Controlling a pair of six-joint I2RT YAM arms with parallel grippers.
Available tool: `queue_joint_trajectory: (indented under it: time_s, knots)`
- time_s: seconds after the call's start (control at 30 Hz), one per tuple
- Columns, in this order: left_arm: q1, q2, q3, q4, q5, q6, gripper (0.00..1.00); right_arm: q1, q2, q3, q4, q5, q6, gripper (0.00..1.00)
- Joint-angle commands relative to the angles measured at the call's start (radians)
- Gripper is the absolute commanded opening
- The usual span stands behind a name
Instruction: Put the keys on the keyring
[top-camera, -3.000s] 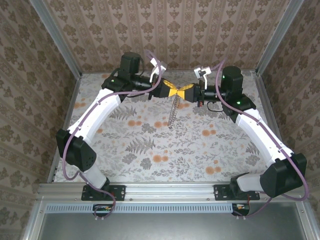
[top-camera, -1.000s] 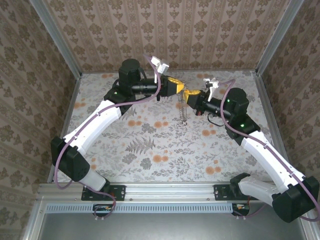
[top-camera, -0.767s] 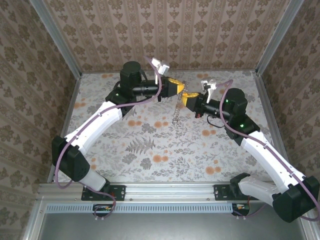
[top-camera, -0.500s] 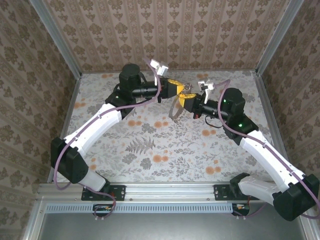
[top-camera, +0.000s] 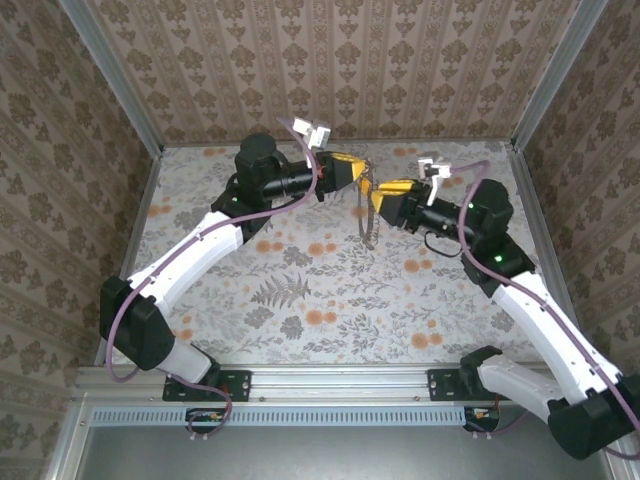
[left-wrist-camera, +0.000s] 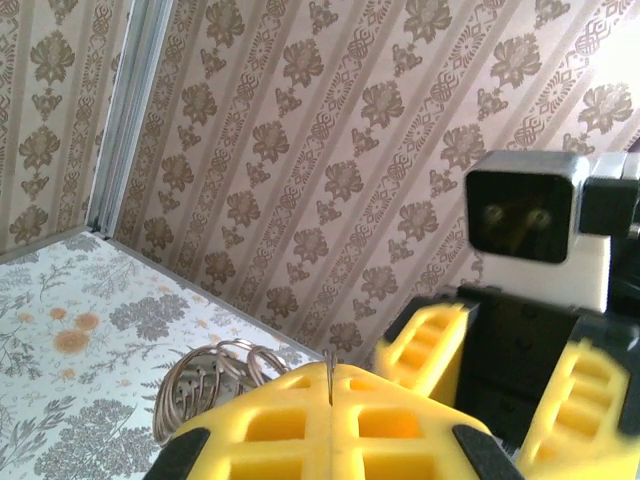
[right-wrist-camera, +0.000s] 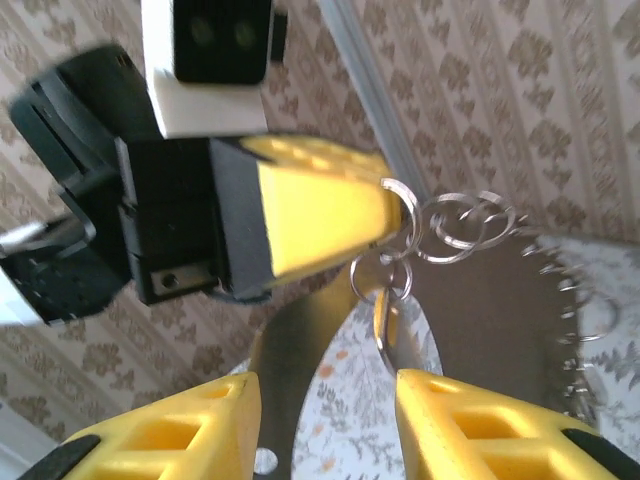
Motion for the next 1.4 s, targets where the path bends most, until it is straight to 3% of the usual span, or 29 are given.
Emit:
queue_joint_trajectory:
  time_s: [0.0,0.43,0.77,1.37]
  knots:
    - [-0.004,-0.034,-0.011,0.101,-0.026,-0.056,0.0,-0.027,-0.028,-0.011,0.063,0.016,0.106,0.42]
    - [-0.004,-0.033,-0.051,0.213,-0.065,-0.192,0.0,-0.033,0.15,0.09,0.407,-0.027,0.41,0.4]
    - [-0.005,-0.029,-0.063,0.284,-0.065,-0.268,0.0,-0.033,0.215,0.093,0.477,-0.019,0.449,0.35]
    - [-0.013,-0.019,-0.053,0.294,-0.068,-0.272,0.0,-0.034,0.252,0.081,0.531,-0.075,0.486,0.27]
